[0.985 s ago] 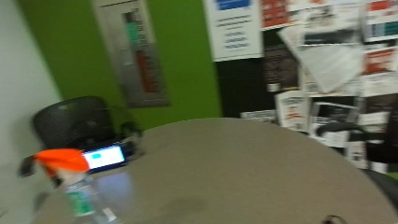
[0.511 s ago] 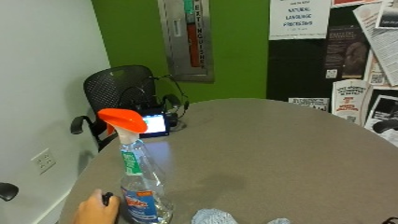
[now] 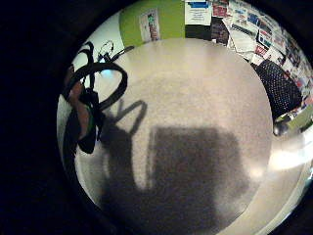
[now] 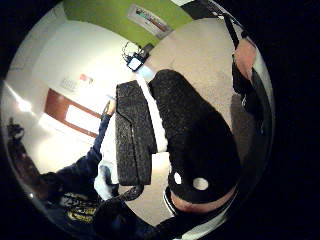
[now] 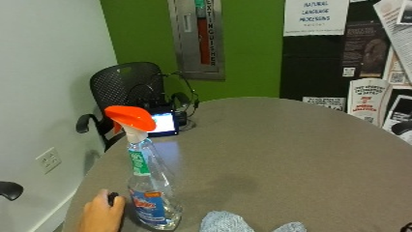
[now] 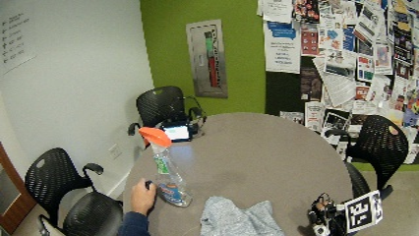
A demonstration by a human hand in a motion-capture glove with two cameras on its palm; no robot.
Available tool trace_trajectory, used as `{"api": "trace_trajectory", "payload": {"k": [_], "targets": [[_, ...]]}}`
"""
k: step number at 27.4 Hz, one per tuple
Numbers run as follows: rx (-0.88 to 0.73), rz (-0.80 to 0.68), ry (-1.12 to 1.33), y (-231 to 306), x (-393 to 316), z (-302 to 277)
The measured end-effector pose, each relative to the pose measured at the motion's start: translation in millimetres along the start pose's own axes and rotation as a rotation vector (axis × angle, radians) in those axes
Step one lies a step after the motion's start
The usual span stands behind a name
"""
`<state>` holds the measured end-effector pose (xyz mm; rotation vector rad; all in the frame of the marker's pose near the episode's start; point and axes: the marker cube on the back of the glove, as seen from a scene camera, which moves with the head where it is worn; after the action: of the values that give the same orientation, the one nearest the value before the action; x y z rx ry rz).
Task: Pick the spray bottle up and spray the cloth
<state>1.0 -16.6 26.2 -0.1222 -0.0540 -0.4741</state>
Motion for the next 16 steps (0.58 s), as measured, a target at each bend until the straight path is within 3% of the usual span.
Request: {"api": "trace_trajectory", "payload": {"k": [16], "targets": [[0.024, -0.023, -0.013, -9.5, -3.2, -7.7]]}}
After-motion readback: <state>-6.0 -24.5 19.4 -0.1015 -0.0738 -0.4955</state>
